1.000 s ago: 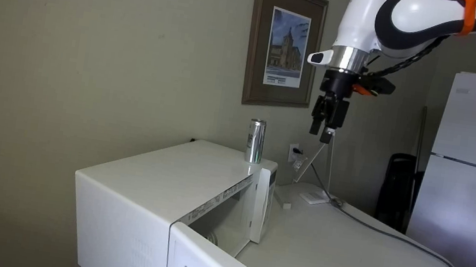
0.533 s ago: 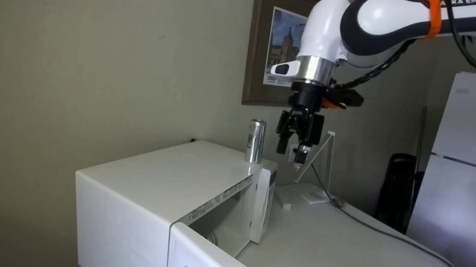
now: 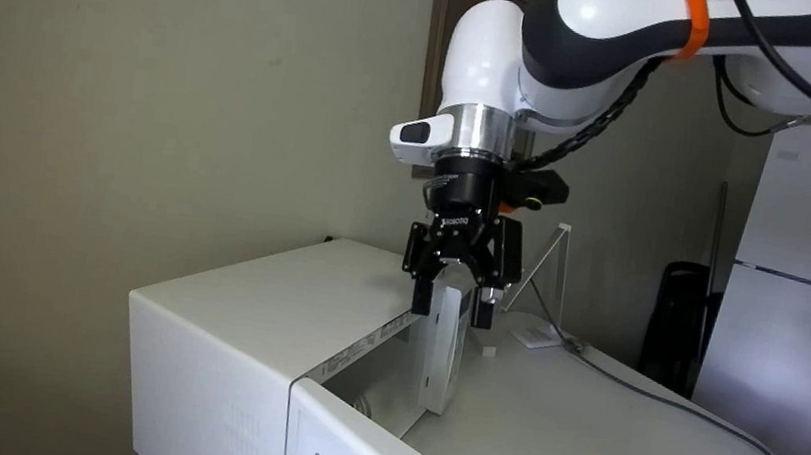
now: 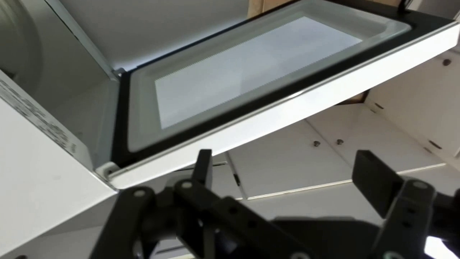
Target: Close the door to the microwave
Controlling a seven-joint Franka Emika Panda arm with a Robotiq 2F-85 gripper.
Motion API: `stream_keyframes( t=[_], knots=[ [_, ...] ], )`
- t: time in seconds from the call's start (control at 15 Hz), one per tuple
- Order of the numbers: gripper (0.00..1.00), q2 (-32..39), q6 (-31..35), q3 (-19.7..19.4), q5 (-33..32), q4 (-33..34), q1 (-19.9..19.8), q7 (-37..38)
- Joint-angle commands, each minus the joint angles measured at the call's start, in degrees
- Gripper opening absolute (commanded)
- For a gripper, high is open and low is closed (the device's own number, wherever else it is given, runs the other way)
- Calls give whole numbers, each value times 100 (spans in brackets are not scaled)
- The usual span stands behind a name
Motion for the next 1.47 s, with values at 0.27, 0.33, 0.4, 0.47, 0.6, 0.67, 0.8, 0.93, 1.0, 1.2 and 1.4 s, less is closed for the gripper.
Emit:
stream_keyframes(
  t=[0.27, 0.33, 0.4, 0.47, 0.6, 0.67, 0.8, 0.93, 1.0, 1.2, 1.4],
  knots=[
    [100, 1237, -1607, 500, 395, 1482, 104, -552],
    [100, 1320, -1689, 546, 334, 1570, 151, -652],
    [100, 1386, -1831, 594, 347, 1679, 167, -733],
    [100, 1116, -1508, 506, 309, 1308, 117, -558],
    [100, 1281, -1637, 555, 310, 1499, 171, -608],
    [100, 1317, -1653, 564, 310, 1548, 181, -619],
    [100, 1327, -1653, 565, 312, 1569, 180, -642],
    [100, 1327, -1655, 566, 312, 1574, 180, -651],
    [100, 1421, -1866, 520, 133, 1752, 278, -283],
    [100, 1554, -2067, 547, -317, 2014, 581, 521],
    [100, 1654, -2236, 652, -864, 2160, 1086, 1290]
  ],
)
